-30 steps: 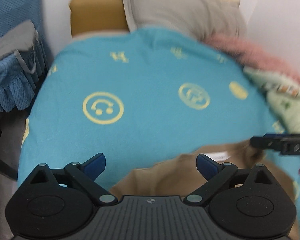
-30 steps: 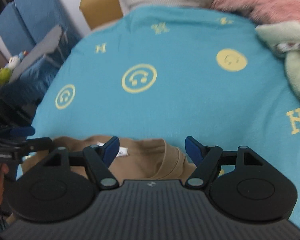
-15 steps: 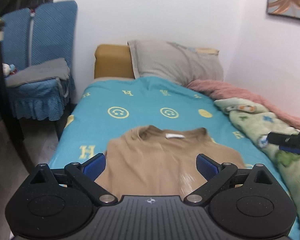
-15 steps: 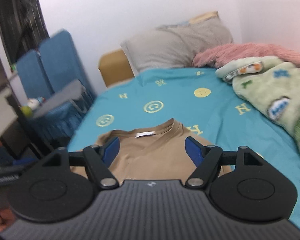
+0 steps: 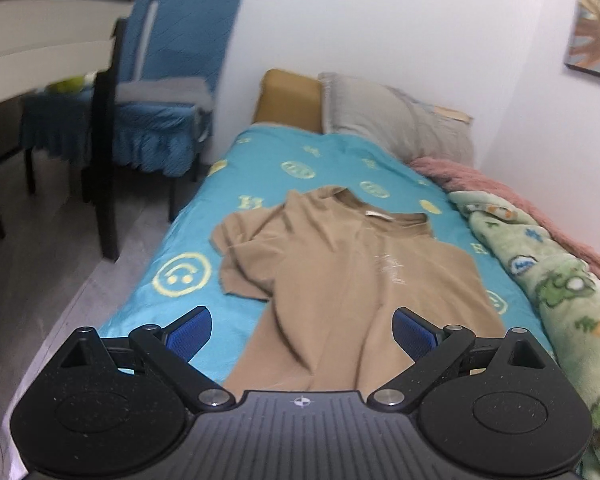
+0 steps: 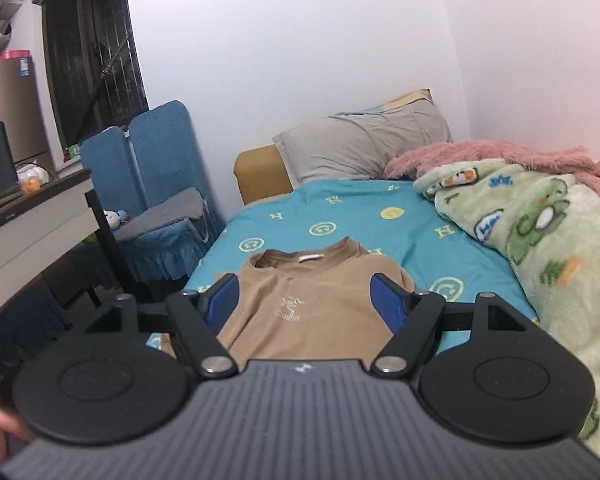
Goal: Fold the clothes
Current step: 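Grasp the T-shirt hem with the left gripper, pull it straight, release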
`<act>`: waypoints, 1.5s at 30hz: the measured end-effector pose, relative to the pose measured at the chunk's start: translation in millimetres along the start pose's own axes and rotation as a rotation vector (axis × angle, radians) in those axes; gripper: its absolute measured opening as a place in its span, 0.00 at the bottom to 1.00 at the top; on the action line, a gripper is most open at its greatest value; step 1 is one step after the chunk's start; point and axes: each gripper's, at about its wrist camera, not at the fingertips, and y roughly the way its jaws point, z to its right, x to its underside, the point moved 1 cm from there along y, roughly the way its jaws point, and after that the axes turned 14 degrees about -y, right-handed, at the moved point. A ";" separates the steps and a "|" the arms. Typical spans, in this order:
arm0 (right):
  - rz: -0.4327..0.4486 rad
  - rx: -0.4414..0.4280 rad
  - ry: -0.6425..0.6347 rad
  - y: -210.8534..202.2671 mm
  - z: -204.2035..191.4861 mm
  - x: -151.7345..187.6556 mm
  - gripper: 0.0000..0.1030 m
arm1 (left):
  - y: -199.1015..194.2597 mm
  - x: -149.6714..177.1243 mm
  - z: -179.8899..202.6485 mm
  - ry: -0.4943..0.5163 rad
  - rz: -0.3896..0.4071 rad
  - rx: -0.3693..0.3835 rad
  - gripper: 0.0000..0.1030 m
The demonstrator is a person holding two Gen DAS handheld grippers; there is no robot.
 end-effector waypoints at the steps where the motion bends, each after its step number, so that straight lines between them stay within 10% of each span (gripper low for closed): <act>1: 0.000 -0.007 0.004 -0.7 1.8 3.2 0.72 | 0.7 -0.9 -3.7 -0.018 -0.004 -0.007 0.95; 13: -0.010 -0.094 0.054 33.2 11.2 20.0 0.72 | 94.0 -47.2 -32.9 -0.149 0.006 -0.042 0.91; 23: -0.090 -0.056 0.080 91.3 23.1 32.7 0.72 | 212.3 -85.0 -63.5 -0.190 -0.055 -0.110 0.68; 29: -0.147 -0.080 0.110 117.4 20.2 39.5 0.72 | 237.1 -108.5 -66.4 -0.192 -0.077 -0.054 0.09; 40: -0.176 -0.029 0.111 133.1 23.7 46.1 0.72 | 271.8 -182.9 -30.6 0.128 -0.001 -0.374 0.10; 43: -0.176 -0.008 0.104 134.6 25.3 47.2 0.72 | 282.6 -186.9 -26.3 0.154 0.017 -0.431 0.26; 45: -0.172 0.000 0.086 135.1 24.0 47.6 0.72 | 275.7 -174.4 -21.5 0.152 0.006 -0.406 0.54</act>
